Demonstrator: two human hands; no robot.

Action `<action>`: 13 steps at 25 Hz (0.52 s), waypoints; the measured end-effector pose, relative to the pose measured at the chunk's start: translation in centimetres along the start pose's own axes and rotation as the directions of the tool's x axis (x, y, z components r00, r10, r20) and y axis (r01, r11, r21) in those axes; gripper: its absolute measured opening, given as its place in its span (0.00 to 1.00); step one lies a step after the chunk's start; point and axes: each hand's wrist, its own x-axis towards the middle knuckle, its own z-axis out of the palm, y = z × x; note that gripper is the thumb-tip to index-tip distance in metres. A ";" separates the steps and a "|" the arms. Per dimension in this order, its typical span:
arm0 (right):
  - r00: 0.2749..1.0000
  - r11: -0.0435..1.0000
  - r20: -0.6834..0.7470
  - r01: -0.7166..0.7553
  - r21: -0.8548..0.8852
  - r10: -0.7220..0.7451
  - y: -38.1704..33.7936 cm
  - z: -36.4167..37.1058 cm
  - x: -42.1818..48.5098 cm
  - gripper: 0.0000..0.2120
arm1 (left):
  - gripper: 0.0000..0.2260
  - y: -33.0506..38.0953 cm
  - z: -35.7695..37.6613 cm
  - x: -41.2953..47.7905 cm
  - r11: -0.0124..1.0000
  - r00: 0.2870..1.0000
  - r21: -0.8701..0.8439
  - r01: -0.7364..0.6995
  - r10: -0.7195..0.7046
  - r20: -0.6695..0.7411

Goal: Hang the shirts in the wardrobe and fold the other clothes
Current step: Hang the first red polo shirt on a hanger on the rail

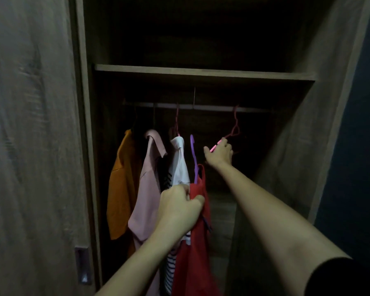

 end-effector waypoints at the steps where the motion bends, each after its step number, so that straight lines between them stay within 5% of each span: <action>1: 0.999 0.999 0.009 -0.037 0.007 0.037 -0.3 0.6 0.9 0.38 | 0.17 -0.1 0.5 0.7 1.000 1.000 0.002 -0.004 0.004 -0.011; 4: 0.990 0.991 0.045 -0.132 0.000 0.132 -0.2 2.0 3.4 0.43 | 0.15 -0.4 2.3 2.7 1.000 1.000 -0.018 0.002 -0.002 -0.028; 7: 0.976 0.973 -0.004 -0.217 0.085 0.218 0.7 2.4 4.2 0.36 | 0.14 -0.4 4.5 5.6 1.000 0.996 0.005 0.030 -0.029 -0.086; 13: 0.990 0.988 0.045 -0.131 -0.079 0.135 3.9 -1.3 4.2 0.34 | 0.11 1.7 9.6 13.9 0.993 0.990 -0.057 0.100 -0.105 -0.095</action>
